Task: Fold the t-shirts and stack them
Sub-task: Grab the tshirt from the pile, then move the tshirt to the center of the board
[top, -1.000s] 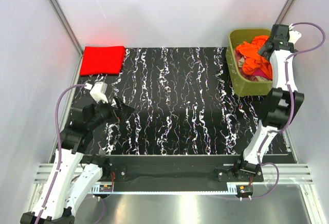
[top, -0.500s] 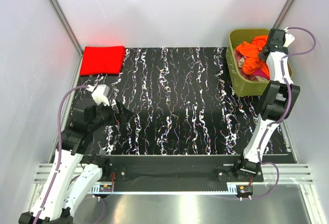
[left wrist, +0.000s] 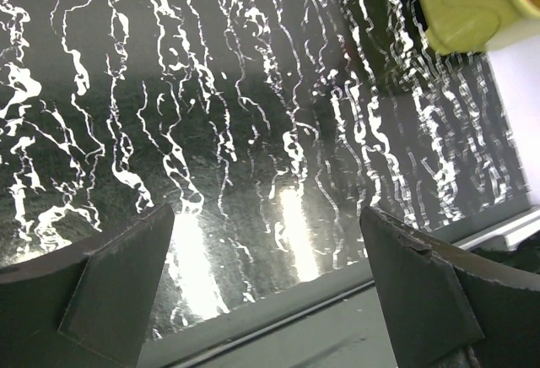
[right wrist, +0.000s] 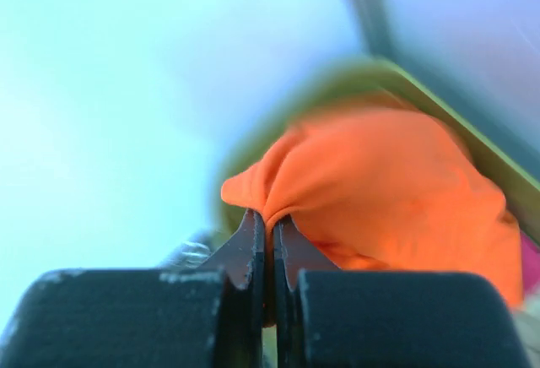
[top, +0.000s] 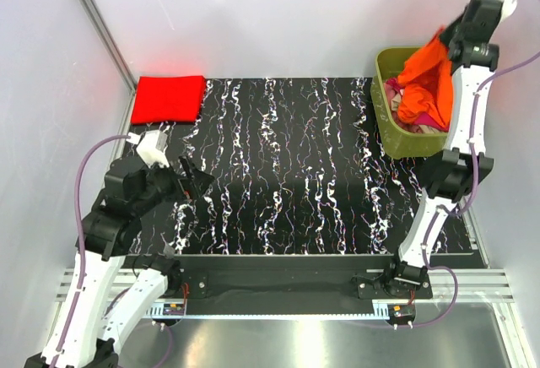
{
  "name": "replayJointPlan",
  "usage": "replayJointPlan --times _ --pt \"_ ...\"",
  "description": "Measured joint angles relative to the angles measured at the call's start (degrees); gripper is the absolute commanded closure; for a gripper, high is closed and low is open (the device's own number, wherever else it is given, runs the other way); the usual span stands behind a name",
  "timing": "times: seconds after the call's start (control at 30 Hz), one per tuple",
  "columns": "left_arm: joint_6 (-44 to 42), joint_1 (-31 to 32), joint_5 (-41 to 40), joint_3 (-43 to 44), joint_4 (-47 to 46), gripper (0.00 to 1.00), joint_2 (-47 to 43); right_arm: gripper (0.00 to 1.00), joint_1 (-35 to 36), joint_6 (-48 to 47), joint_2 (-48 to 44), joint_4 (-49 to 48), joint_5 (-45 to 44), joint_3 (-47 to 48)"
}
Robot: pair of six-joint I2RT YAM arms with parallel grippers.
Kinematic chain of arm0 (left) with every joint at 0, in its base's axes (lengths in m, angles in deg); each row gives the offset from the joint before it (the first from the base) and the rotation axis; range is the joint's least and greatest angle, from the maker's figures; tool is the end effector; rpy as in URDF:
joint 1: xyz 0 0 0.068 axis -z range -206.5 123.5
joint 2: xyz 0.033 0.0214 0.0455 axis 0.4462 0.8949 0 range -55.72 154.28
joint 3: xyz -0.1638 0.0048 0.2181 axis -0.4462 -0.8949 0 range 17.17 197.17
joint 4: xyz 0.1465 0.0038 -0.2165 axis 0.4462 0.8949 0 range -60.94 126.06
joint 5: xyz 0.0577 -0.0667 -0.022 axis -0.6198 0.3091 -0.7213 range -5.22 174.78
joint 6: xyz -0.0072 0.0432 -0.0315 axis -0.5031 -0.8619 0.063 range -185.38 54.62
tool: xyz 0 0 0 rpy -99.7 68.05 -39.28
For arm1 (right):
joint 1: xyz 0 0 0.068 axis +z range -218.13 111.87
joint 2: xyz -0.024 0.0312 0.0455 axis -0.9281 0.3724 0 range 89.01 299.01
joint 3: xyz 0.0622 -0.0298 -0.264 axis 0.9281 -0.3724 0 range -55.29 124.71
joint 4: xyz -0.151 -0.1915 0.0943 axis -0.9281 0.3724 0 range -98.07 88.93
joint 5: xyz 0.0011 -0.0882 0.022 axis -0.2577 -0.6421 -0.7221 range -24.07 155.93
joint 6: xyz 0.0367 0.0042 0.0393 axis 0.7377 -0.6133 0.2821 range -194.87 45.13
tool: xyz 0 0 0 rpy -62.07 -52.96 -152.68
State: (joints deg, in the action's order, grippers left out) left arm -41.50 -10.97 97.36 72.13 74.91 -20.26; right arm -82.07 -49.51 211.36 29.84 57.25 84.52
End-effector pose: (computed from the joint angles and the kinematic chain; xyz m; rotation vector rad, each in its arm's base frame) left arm 0.1070 -0.0379 0.3567 -0.0095 2.0819 -0.6501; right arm 0.4639 -0.1206 0.4291 0.7412 1.7751 -0.0123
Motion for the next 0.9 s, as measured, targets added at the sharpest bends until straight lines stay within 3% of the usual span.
replayJointPlan --times 0.23,0.5,0.6,0.63,0.7,0.73,0.8,0.83,0.9 --pt "3.6 0.0 -1.0 4.8 4.7 0.01 1.2 1.0 5.9 4.9 -7.6 1.5 4.9 17.3" --pt "9.2 0.0 -2.1 11.6 7.3 0.01 2.5 1.0 19.2 18.1 -23.9 -8.1 17.1 11.0" --pt "11.0 0.0 -2.5 13.0 7.3 0.01 2.6 0.99 27.5 20.0 -30.5 -10.3 21.8 -1.0" --pt "11.3 0.0 -2.6 13.1 7.3 0.01 2.6 0.94 29.9 20.4 -32.5 -11.0 23.0 -5.9" --pt "12.0 0.0 -3.1 13.4 7.4 0.01 2.6 0.78 34.5 21.1 -37.6 -12.2 25.6 -19.6" --pt "12.3 0.0 -3.7 13.5 7.7 0.01 2.6 0.61 36.2 21.3 -39.6 -12.6 26.8 -26.2" --pt "12.7 0.0 -4.7 13.5 8.4 0.01 2.4 0.4 38.6 21.7 -44.8 -13.7 29.2 -43.5" --pt "13.0 0.0 -5.1 13.5 8.8 0.01 2.4 0.33 39.0 21.6 -46.9 -13.4 29.9 -52.1" --pt "13.6 0.0 -5.6 13.4 9.2 0.02 2.4 0.29 39.1 21.1 -50.0 -12.3 30.9 -65.1"
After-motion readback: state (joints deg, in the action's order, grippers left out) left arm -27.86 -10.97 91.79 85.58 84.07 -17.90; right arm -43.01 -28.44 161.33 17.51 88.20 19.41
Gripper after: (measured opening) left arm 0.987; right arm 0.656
